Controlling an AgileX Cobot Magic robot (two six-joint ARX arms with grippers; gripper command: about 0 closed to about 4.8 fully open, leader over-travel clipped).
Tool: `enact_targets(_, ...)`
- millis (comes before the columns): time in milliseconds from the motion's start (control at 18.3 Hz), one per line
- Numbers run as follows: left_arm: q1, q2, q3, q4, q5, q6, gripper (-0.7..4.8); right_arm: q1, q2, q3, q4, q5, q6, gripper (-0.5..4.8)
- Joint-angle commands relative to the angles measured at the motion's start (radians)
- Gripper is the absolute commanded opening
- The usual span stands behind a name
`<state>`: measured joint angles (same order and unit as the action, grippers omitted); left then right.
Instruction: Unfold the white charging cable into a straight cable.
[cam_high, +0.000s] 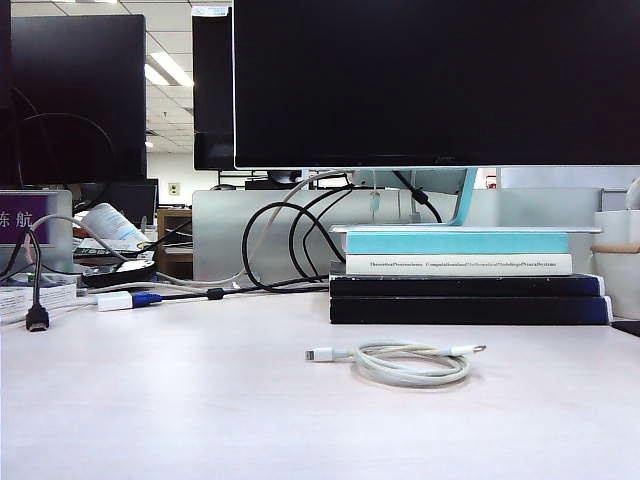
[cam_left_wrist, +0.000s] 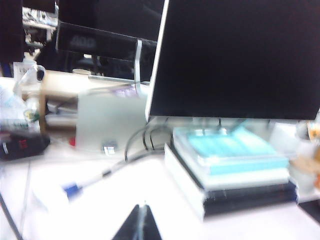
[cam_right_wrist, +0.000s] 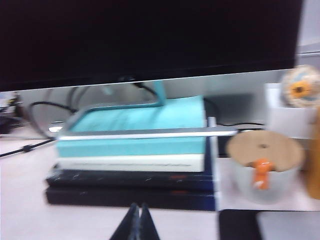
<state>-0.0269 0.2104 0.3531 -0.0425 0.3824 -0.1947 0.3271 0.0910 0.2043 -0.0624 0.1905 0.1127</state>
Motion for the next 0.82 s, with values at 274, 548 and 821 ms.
enact_targets(274,-0.03,0.579,0.347,0.021,0.32,0.166,-0.05,0.003,0.394,0.384,-0.137,-0.037,-0.002,-0.06)
enact_targets(548,-0.233,0.891,0.548,-0.197,0.297,0.442,-0.01,0.001,0.698,0.612,-0.291,-0.268,-0.009,-0.06)
enact_targets(821,-0.4,1.046,0.62,-0.338,0.048,0.658,1.34,-0.007,0.939,0.708,-0.52,-0.436,-0.121,-0.06)
